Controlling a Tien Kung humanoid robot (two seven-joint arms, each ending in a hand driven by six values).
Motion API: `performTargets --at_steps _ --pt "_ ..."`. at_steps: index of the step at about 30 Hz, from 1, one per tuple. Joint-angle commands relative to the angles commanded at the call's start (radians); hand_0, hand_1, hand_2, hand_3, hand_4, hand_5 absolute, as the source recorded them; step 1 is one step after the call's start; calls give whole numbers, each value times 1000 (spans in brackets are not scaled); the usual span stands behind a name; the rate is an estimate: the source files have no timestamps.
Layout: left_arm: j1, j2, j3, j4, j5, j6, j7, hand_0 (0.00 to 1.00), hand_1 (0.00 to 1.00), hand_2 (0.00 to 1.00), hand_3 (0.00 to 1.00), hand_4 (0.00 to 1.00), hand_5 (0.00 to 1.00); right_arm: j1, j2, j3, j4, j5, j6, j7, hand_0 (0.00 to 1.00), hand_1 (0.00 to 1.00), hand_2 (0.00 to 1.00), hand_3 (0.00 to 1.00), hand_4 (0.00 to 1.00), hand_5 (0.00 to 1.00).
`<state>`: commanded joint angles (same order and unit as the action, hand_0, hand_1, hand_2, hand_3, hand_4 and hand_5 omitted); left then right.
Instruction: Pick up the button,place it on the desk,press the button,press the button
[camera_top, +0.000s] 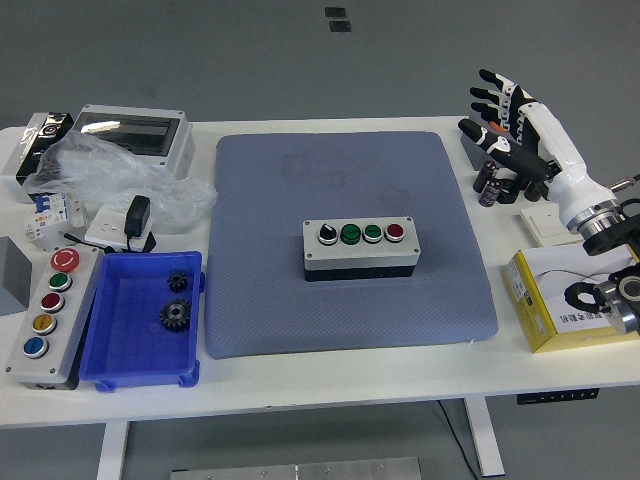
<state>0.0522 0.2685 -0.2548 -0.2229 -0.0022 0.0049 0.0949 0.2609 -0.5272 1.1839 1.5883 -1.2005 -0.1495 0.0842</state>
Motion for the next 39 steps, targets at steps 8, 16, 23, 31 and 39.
performTargets --at_steps 8,16,23,31,39 --pt "-7 3 -24 -2 19 3 4 706 746 683 741 762 494 -10 4 11 4 -1 -4 5 880 853 887 947 998 664" --pt "-7 -5 -28 0 29 -1 14 703 744 682 740 762 478 -13 1 14 6 -13 -10 5 873 842 882 938 998 667" --pt "-6 -4 -39 -1 37 1 21 703 742 682 739 764 469 -14 6 13 4 -20 -14 5 866 839 880 932 998 671" --pt "-1 -8 -38 -1 30 0 28 703 741 680 739 766 464 -15 12 5 -3 -11 -15 5 866 838 878 931 998 673" --pt "1 -2 -36 -1 19 4 36 701 739 679 738 766 445 -19 21 10 -3 -27 -17 -3 858 828 871 916 998 676"
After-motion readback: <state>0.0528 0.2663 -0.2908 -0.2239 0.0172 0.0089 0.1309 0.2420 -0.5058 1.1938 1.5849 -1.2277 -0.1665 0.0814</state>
